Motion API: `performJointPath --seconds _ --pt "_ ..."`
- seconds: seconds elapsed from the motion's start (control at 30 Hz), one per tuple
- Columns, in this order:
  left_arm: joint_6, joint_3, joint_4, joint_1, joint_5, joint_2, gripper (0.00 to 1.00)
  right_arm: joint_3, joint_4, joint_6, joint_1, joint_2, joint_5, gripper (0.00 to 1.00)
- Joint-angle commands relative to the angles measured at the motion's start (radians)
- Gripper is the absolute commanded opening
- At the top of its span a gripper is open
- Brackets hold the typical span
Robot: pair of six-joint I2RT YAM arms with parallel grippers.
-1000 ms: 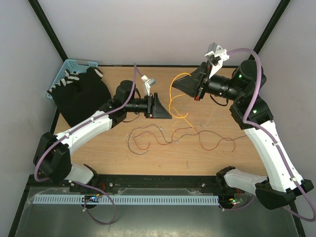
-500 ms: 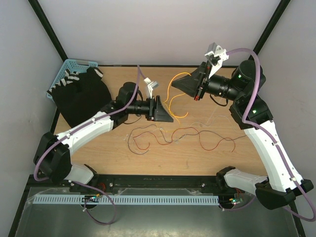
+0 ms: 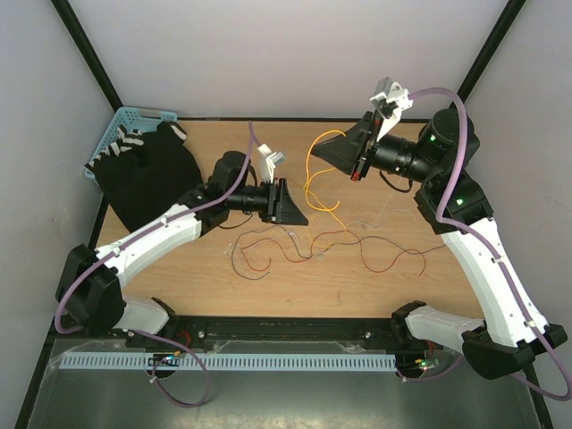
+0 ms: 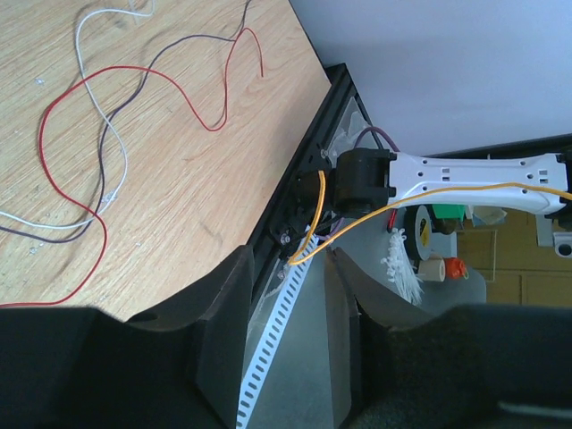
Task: Zip-tie the wires
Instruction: Straighten the cable at the center of the board.
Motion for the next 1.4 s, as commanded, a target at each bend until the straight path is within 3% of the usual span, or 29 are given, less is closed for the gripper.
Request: performJointPath --seconds 0.0,0.2,0.43,0.63,0.73,0.87,1.0,1.37 --pt "0.023 0.038 -0.003 -0.019 0.0 0.0 0.39 -0.004 0.021 -0.007 0.004 -0.004 0.003 0.0" --pt "0.027 0.046 -0.003 -0.028 -0.003 0.009 0.38 -0.002 0.019 -0.006 0.005 -0.003 0.003 0.0" --pt "0.094 0.053 -0.101 -0.016 -0.074 -0.032 0.0 0.026 -0.078 -0.062 0.001 0.011 0.086 0.0" --pt "0.113 -0.022 -0.194 0.074 -0.248 -0.161 0.0 -0.031 -0.221 -0.151 -0.042 0.015 0.289 0.0" --pt "0.083 -0.102 -0.2 0.138 -0.356 -0.254 0.0 -0.143 -0.253 -0.166 -0.139 0.003 0.407 0.0" --pt "0.041 -0.212 -0.199 0.204 -0.463 -0.333 0.0 -0.291 -0.259 -0.172 -0.295 0.022 0.455 0.0" --pt "0.032 -0.287 -0.199 0.209 -0.548 -0.37 0.0 -0.373 -0.258 -0.173 -0.298 0.061 0.619 0.0" --pt "0.023 -0.437 -0.198 0.21 -0.718 -0.413 0.0 -0.452 -0.31 -0.205 -0.297 0.142 0.815 0.0"
